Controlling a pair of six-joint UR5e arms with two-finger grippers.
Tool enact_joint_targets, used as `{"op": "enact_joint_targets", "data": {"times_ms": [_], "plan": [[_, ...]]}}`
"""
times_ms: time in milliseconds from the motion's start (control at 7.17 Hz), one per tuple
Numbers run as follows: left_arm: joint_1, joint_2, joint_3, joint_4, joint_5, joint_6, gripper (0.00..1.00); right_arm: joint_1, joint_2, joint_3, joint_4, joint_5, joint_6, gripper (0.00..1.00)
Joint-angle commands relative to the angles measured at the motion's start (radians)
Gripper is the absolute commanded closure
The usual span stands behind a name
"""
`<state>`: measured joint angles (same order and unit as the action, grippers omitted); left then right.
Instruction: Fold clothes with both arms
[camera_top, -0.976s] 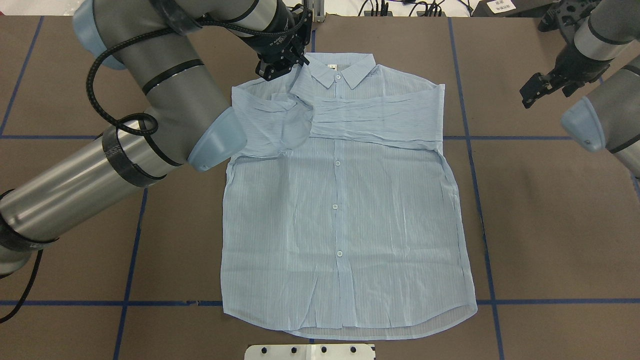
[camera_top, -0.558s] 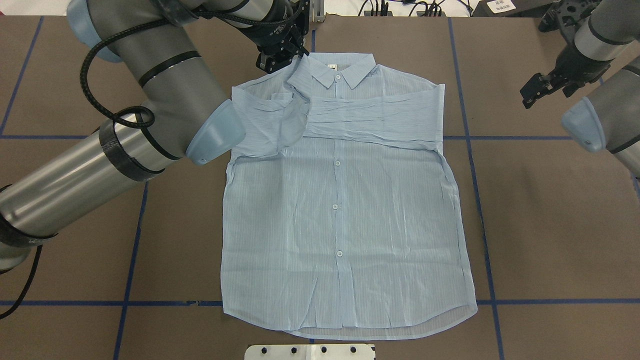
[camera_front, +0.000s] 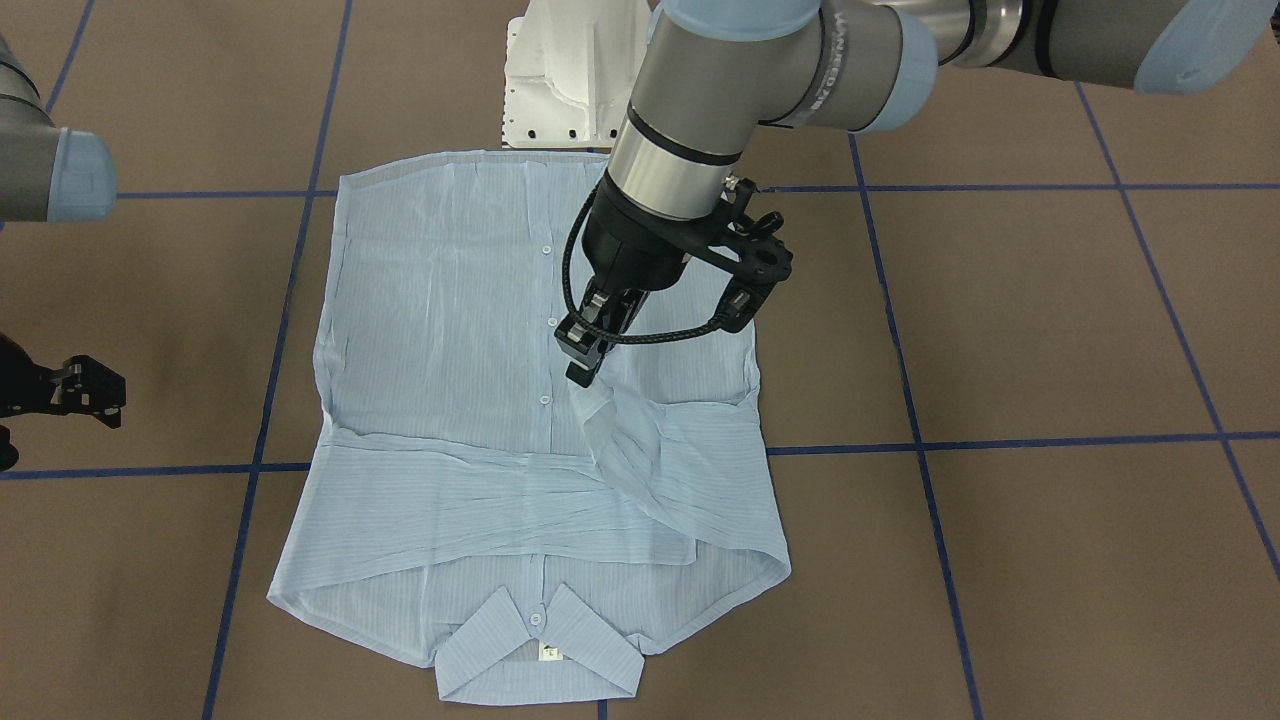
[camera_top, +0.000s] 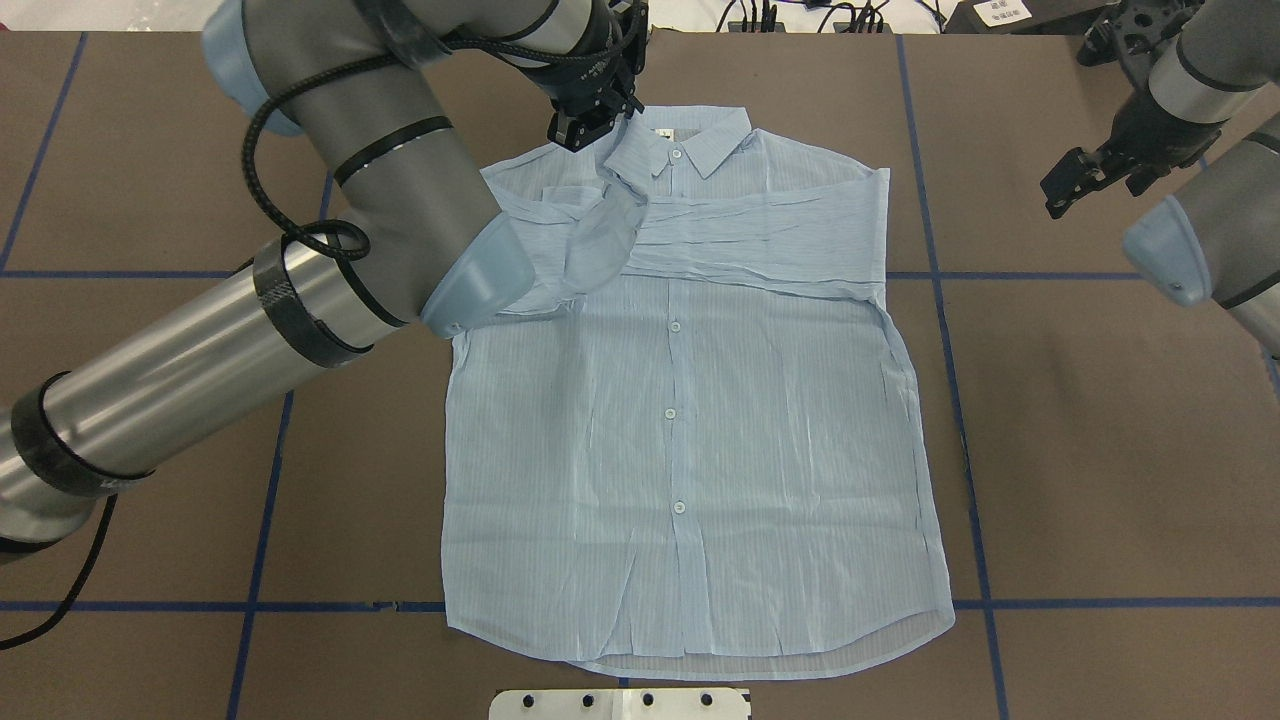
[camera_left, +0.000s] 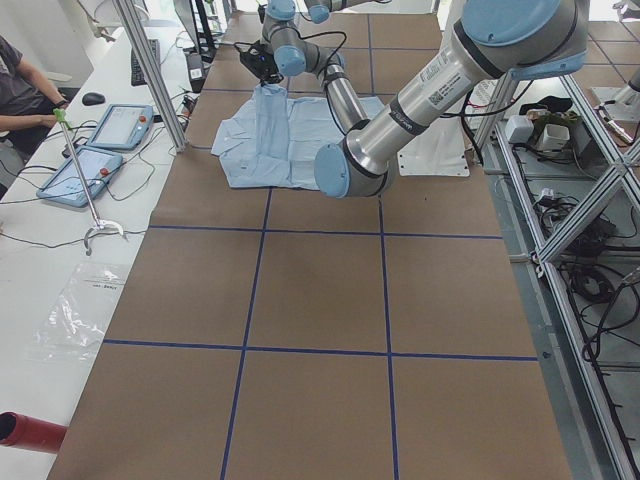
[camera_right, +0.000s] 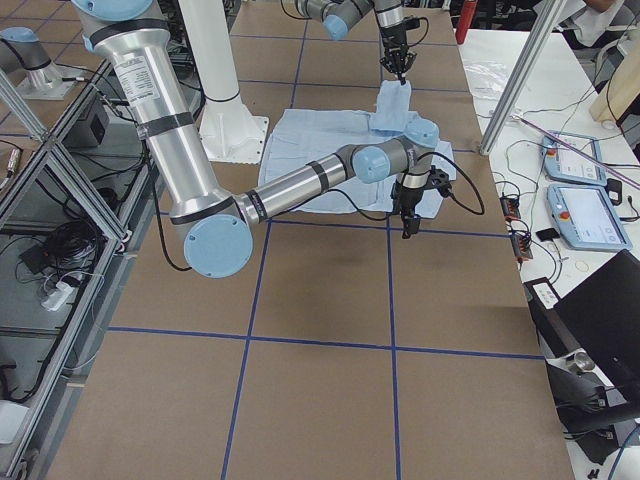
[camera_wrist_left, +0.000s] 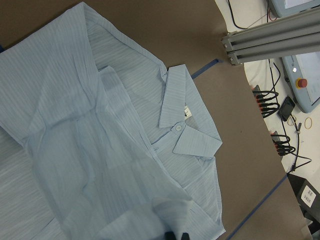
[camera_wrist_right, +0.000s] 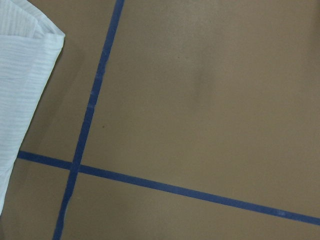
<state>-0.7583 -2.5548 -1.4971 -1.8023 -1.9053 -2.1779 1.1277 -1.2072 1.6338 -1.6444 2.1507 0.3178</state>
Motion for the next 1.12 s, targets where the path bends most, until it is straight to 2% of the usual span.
{"op": "enact_joint_targets", "data": {"times_ms": [0, 139, 279, 418, 697, 836, 976], "plan": [[0.065, -0.005, 0.073, -0.055, 0.060, -0.019, 1.00, 0.000, 0.000, 0.000, 0.000, 0.002, 0.001, 0.00], [0.130, -0.015, 0.130, -0.131, 0.143, -0.019, 1.00, 0.000, 0.001, 0.000, 0.000, 0.002, 0.006, 0.00], [0.175, -0.054, 0.255, -0.209, 0.190, -0.017, 1.00, 0.000, 0.003, 0.001, 0.000, 0.009, 0.007, 0.00], [0.201, -0.088, 0.344, -0.268, 0.193, -0.020, 1.00, 0.000, 0.003, 0.000, 0.002, 0.033, 0.007, 0.00], [0.273, -0.160, 0.437, -0.322, 0.287, -0.075, 1.00, 0.000, 0.008, 0.000, 0.000, 0.038, 0.007, 0.00], [0.295, -0.166, 0.466, -0.392, 0.301, -0.101, 0.34, 0.006, 0.012, 0.001, 0.000, 0.050, 0.006, 0.00], [0.309, -0.171, 0.468, -0.450, 0.333, -0.092, 0.01, 0.011, 0.014, 0.001, 0.002, 0.069, 0.004, 0.00]]}}
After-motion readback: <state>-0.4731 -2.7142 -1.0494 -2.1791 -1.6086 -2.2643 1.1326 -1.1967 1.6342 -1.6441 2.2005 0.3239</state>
